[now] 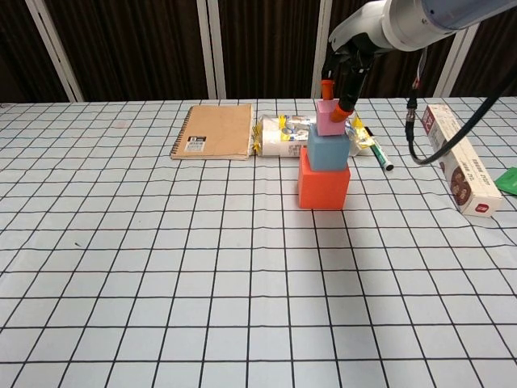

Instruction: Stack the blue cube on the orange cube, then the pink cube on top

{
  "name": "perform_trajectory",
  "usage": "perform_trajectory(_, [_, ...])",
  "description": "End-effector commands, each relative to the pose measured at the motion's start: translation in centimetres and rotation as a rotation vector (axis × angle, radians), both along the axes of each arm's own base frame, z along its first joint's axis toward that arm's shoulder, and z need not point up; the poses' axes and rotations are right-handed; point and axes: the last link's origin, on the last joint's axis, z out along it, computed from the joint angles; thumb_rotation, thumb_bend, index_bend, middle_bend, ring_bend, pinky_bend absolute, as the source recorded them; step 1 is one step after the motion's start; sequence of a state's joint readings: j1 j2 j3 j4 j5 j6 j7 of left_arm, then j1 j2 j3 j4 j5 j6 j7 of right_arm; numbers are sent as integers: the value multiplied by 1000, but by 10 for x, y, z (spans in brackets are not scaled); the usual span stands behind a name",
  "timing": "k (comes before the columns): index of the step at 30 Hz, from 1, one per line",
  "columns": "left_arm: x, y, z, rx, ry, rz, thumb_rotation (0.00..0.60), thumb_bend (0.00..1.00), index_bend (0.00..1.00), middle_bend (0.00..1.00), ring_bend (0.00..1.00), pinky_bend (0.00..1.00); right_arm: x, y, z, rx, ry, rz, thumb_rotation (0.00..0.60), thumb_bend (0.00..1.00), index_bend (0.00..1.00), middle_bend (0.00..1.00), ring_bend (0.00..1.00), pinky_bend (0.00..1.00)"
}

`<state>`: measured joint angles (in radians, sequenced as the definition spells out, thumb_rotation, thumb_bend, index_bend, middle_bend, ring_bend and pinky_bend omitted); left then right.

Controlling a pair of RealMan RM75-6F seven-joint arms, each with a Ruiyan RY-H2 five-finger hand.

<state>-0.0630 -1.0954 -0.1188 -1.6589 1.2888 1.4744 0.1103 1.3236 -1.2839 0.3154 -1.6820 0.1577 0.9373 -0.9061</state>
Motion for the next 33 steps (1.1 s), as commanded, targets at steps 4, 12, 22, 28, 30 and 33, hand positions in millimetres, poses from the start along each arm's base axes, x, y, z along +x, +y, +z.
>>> perform_trajectory(4, [0,0,0,3,0,0,600,125,79,0,0,0,-2,0,2,0,-2,-1,600,370,496,0,0,0])
perform_trajectory(12, [0,0,0,1,2,-1,600,125,79,0,0,0,-5,1,1,9,-9,-2,600,371,496,0,0,0])
perform_trajectory(22, [0,0,0,0,2,0,600,125,80,0,0,0,-6,0,-3,11,-10,-2,600,371,496,0,0,0])
perform_trajectory(28, [0,0,0,1,2,2,600,125,80,0,0,0,-6,-2,-1,8,-18,-2,600,371,496,0,0,0])
perform_trajectory(30, [0,0,-1,0,4,2,600,125,80,0,0,0,-6,-2,-1,6,-18,-1,600,371,496,0,0,0])
perform_trajectory(33, [0,1,-1,-2,4,1,600,124,80,0,0,0,-7,-2,0,7,-17,-1,600,371,496,0,0,0])
